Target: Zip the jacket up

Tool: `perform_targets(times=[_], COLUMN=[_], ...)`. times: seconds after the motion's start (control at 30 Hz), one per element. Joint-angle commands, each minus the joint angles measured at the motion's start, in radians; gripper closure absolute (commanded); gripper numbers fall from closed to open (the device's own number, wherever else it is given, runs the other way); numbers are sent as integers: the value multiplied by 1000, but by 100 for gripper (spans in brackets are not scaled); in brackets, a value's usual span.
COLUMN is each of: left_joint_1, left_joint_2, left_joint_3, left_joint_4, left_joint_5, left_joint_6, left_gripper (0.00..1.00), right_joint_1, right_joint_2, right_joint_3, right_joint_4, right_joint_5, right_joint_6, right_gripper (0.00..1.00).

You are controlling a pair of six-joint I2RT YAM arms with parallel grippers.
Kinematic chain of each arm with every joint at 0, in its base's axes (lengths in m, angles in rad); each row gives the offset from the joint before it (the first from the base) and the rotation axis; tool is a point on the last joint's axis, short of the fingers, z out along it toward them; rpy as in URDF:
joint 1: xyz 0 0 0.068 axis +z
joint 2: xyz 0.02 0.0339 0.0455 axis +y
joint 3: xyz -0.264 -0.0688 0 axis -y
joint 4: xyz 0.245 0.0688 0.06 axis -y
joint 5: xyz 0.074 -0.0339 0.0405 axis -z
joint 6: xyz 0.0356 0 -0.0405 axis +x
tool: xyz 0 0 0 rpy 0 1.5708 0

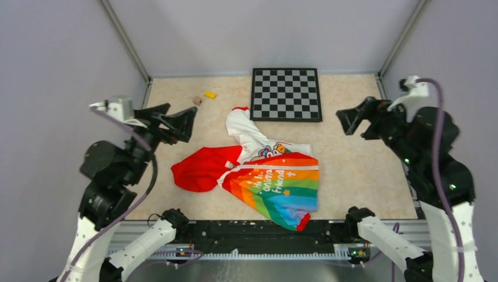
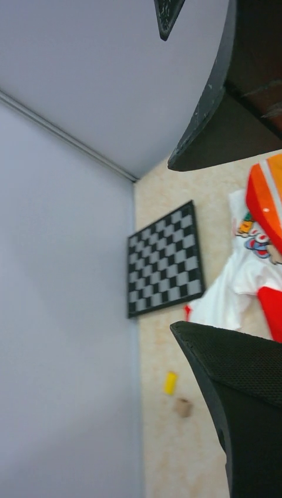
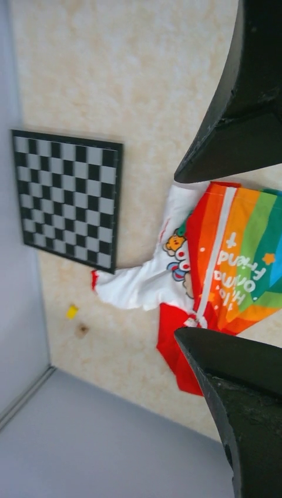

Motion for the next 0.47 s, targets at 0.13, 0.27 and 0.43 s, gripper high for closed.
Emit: perform_targets(times=[0.13, 0.27, 0.43], left_joint_1=[2, 1, 1], left_joint_2=[-23, -26, -34], left_joint_3=[225, 284, 312], left_joint_4=[99, 111, 130], left_joint_5=[65, 67, 66], left_joint_6=[192, 216, 228], left_gripper=[1, 1, 1], right_joint_1=[8, 8, 8], right_joint_2=[-44, -97, -139], right_joint_3=[393, 408, 375], right_joint_4=[-66, -11, 28], right_joint_5=[83, 143, 145], right_joint_6=[-126, -133, -131], right_gripper=[9, 9, 8])
